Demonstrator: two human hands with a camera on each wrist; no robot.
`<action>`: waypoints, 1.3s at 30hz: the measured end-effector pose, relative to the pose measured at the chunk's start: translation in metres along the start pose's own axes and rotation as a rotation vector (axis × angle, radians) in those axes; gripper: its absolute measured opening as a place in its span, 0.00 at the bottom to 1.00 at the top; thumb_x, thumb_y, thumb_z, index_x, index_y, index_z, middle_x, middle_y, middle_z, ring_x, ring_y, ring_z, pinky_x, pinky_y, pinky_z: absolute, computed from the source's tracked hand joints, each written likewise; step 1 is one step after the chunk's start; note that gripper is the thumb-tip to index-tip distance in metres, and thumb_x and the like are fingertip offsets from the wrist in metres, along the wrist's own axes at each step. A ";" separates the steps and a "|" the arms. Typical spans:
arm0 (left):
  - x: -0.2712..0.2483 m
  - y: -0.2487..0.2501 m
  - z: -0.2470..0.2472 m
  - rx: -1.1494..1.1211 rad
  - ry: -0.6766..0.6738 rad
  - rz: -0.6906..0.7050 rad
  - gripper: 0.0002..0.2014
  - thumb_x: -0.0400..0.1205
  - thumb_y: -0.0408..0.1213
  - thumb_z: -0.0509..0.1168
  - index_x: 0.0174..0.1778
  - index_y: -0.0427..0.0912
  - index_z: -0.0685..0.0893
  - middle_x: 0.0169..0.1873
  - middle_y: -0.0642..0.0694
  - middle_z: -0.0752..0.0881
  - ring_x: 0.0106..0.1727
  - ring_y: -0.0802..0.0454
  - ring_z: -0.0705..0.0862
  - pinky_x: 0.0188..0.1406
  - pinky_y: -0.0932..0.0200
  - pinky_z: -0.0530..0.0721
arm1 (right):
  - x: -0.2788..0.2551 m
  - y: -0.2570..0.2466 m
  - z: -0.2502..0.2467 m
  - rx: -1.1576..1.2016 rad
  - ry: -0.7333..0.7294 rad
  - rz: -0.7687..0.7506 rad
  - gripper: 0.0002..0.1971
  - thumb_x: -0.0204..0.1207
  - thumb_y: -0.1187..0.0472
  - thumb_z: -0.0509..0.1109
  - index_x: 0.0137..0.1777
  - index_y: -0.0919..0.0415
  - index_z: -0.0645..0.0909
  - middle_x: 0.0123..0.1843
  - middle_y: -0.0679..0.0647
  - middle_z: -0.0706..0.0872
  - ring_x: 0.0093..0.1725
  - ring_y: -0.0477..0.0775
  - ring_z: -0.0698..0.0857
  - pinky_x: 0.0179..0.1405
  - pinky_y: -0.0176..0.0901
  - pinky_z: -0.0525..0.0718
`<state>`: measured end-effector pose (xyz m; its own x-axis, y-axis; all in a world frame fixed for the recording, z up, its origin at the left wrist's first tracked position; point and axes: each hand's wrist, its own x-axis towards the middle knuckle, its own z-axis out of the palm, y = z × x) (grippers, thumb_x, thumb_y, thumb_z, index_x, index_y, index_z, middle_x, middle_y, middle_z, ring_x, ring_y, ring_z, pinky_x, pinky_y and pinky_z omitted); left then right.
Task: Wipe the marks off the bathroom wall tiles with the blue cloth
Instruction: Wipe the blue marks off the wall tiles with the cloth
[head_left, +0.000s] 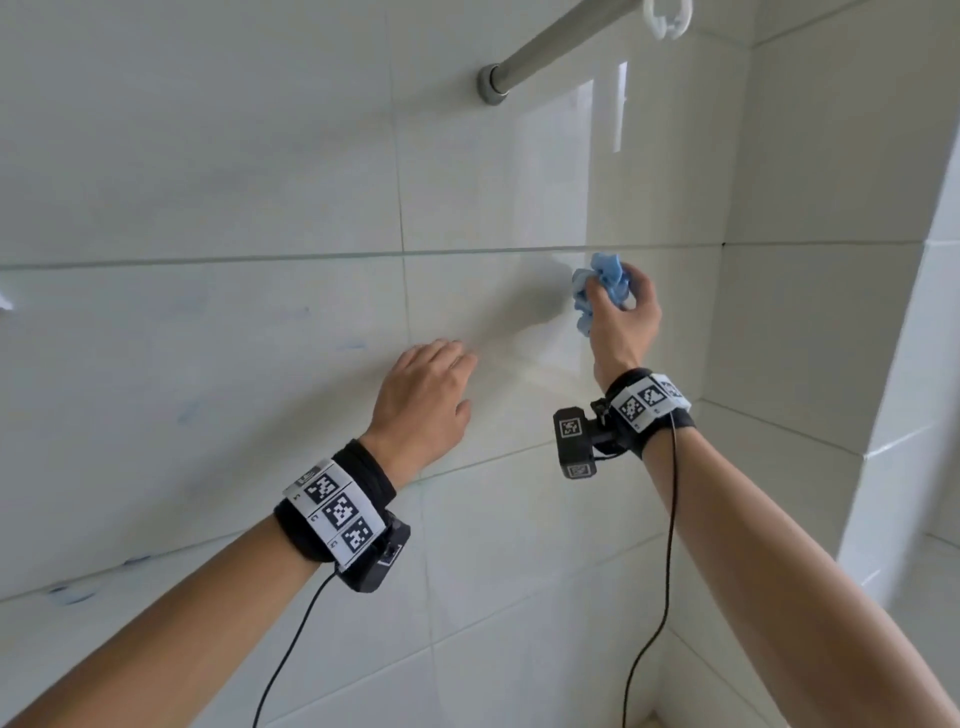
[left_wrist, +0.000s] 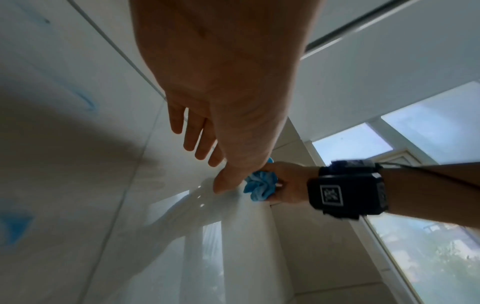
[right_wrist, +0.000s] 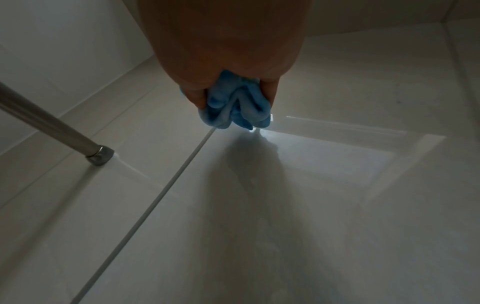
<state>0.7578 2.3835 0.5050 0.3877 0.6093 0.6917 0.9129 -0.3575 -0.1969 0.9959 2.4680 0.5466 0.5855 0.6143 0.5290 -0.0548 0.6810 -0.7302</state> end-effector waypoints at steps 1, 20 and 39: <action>0.005 0.001 0.008 0.043 -0.001 -0.004 0.30 0.82 0.41 0.72 0.81 0.39 0.79 0.81 0.40 0.79 0.83 0.42 0.75 0.86 0.48 0.66 | 0.015 0.001 0.002 -0.004 -0.005 -0.025 0.19 0.78 0.58 0.79 0.68 0.52 0.84 0.56 0.50 0.91 0.47 0.44 0.93 0.44 0.40 0.91; -0.006 -0.001 0.048 0.296 0.013 -0.038 0.30 0.83 0.37 0.69 0.84 0.39 0.77 0.87 0.41 0.70 0.89 0.44 0.68 0.90 0.43 0.58 | 0.100 0.023 0.030 -0.405 -0.443 -0.819 0.26 0.79 0.63 0.76 0.78 0.55 0.82 0.81 0.54 0.80 0.77 0.53 0.81 0.77 0.48 0.81; -0.018 -0.023 0.035 0.196 0.107 -0.064 0.28 0.85 0.39 0.57 0.84 0.39 0.77 0.84 0.42 0.76 0.87 0.46 0.71 0.90 0.46 0.61 | 0.046 0.029 0.039 -0.485 -0.358 -0.765 0.13 0.79 0.62 0.73 0.63 0.58 0.86 0.62 0.50 0.89 0.57 0.59 0.81 0.56 0.41 0.77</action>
<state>0.7339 2.4055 0.4727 0.3221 0.5444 0.7746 0.9466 -0.1702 -0.2740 0.9895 2.5314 0.5664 0.0396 0.2135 0.9761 0.6246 0.7573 -0.1909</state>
